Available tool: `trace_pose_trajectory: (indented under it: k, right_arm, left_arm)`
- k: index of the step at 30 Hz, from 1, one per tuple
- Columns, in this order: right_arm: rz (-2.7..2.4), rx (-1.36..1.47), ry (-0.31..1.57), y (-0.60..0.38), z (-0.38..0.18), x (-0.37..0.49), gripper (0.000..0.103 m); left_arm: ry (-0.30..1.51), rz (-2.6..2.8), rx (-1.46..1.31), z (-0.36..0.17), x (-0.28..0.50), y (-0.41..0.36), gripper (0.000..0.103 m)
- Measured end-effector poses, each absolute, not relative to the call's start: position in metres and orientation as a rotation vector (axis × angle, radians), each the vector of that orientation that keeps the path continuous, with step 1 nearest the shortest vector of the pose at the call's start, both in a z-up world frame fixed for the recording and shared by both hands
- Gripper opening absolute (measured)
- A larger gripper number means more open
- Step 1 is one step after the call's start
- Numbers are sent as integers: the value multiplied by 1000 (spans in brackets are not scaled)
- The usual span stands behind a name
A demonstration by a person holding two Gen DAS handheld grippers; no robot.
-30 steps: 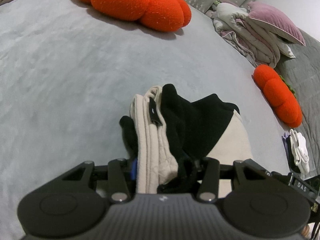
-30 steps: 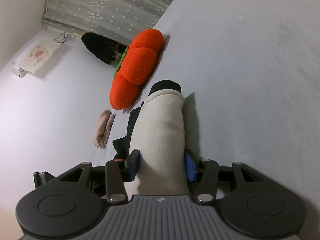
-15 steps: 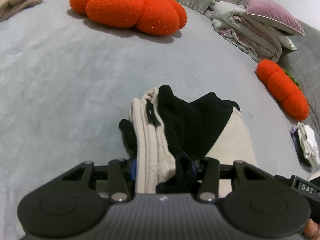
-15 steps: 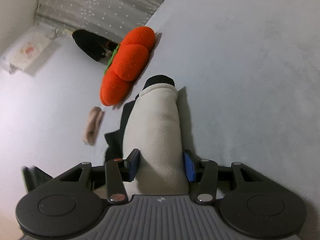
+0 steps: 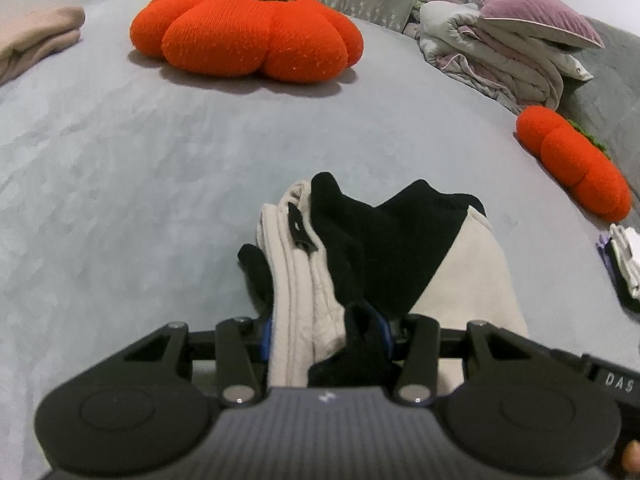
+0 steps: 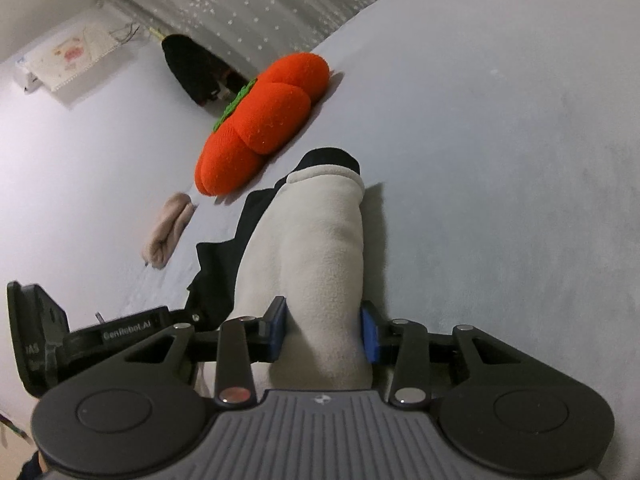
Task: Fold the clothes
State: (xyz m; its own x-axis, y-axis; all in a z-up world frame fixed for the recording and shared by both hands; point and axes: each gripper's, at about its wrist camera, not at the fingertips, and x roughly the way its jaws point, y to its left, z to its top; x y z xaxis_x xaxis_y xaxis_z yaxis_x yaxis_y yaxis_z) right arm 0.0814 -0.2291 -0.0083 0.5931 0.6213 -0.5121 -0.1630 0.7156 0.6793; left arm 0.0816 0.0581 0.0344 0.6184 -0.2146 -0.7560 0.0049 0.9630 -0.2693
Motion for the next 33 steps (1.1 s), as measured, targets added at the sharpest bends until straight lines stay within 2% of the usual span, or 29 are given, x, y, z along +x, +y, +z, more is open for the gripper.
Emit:
trace_pose_trajectory:
  k: [22,33]
  right_arm:
    - [431,496,803,-211,9,74,38]
    - [408,348,744,-200,28,61,36]
  left_arm:
    - [844,-39,-107,42,71,31,43]
    - [811,9,-63,51,62,19,39]
